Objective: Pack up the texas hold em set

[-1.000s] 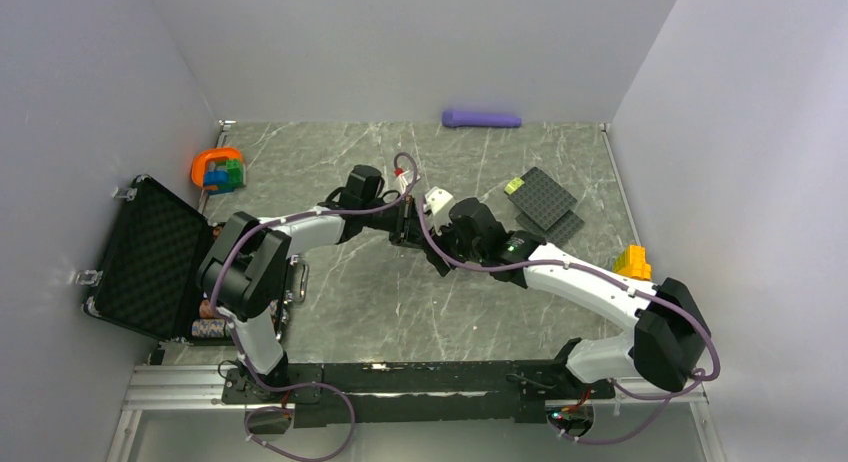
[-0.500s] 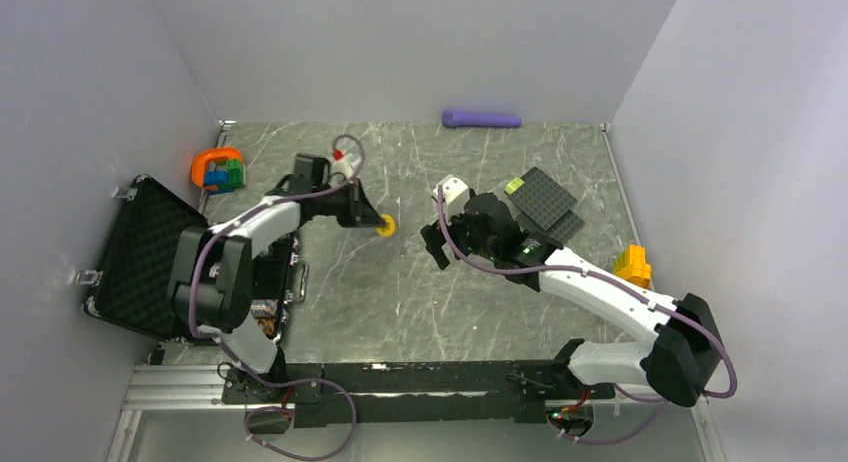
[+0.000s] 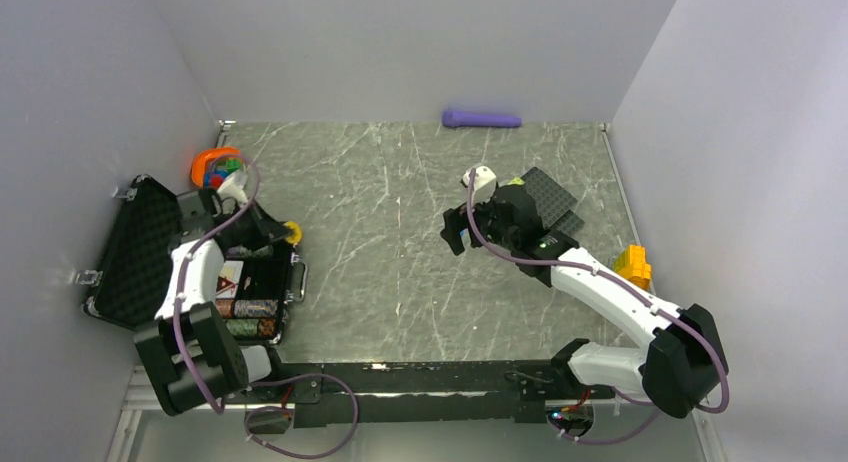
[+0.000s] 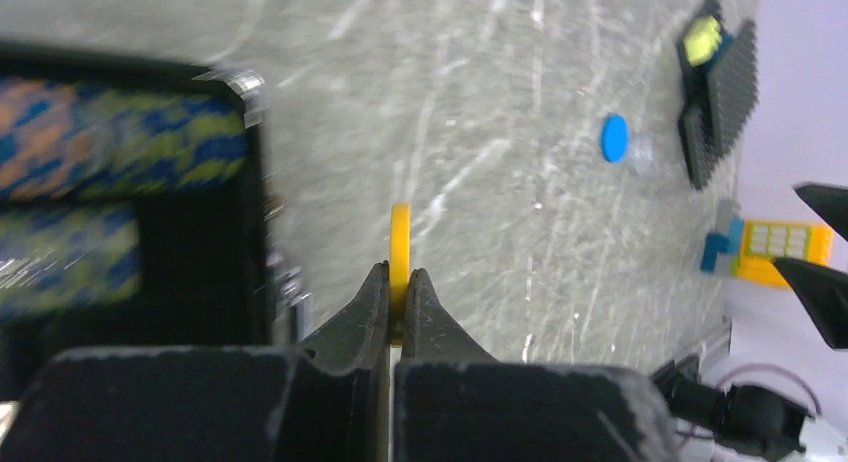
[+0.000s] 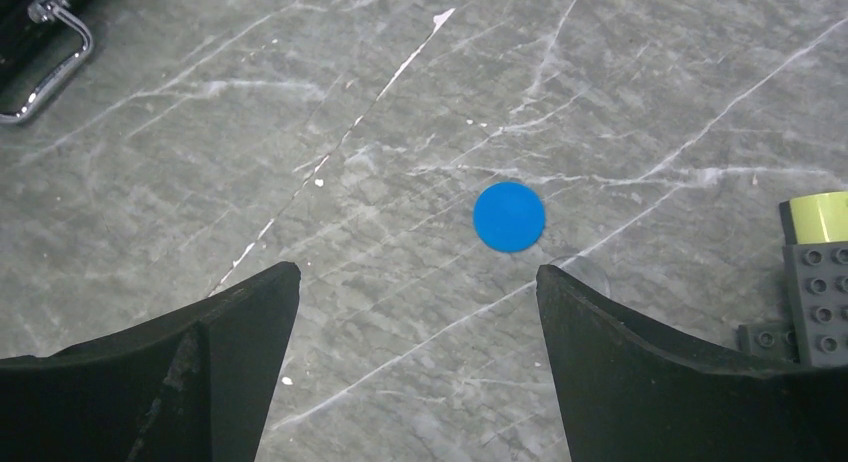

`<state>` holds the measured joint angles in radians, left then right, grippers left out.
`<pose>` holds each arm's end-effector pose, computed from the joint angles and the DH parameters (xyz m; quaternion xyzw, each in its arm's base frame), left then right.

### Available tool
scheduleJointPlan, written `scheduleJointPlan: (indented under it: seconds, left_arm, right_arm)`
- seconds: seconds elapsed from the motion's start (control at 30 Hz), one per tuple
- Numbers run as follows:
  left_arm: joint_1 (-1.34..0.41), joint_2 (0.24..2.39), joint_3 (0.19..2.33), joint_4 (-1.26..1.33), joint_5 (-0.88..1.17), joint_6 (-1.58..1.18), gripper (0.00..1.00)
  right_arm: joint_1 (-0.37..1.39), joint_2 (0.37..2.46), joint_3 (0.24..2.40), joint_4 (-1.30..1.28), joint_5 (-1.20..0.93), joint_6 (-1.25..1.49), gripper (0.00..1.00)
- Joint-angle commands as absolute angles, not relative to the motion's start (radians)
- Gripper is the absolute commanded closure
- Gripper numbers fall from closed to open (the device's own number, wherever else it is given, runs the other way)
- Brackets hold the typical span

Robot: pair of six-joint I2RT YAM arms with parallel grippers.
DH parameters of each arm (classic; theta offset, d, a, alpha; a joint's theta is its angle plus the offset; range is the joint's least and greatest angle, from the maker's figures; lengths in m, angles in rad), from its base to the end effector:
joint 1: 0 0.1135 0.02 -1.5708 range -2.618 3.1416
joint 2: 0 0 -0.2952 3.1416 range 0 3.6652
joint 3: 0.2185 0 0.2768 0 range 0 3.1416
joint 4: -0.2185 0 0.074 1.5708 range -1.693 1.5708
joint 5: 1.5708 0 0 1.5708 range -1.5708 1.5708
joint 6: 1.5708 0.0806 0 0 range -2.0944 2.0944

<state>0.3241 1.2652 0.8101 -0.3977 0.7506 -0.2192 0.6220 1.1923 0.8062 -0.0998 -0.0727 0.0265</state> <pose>0.2903 0.0395 0.2300 -0.1097 0.8737 -0.3256 0.3444 0.2569 0.1914 0.2695 -0.2690 0.8127 0.1939 0.4791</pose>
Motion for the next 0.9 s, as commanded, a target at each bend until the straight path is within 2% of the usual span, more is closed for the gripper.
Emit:
scheduleJointPlan:
  seconds: [0.0, 0.3, 0.87]
  left_arm:
    - [0.479, 1.187, 0.757, -0.484, 0.713, -0.177, 1.00]
    - [0.518, 1.157, 0.757, -0.575, 0.432, -0.110, 1.00]
    - [0.517, 1.318, 0.770, -0.583, 0.503, -0.105, 0.99]
  right_arm:
    - [0.579, 1.141, 0.797, -0.007, -0.160, 0.033, 0.08]
    - [0.554, 1.118, 0.777, 0.029, -0.194, 0.034, 0.08]
    - [0.548, 1.104, 0.774, 0.021, -0.186, 0.023, 0.08]
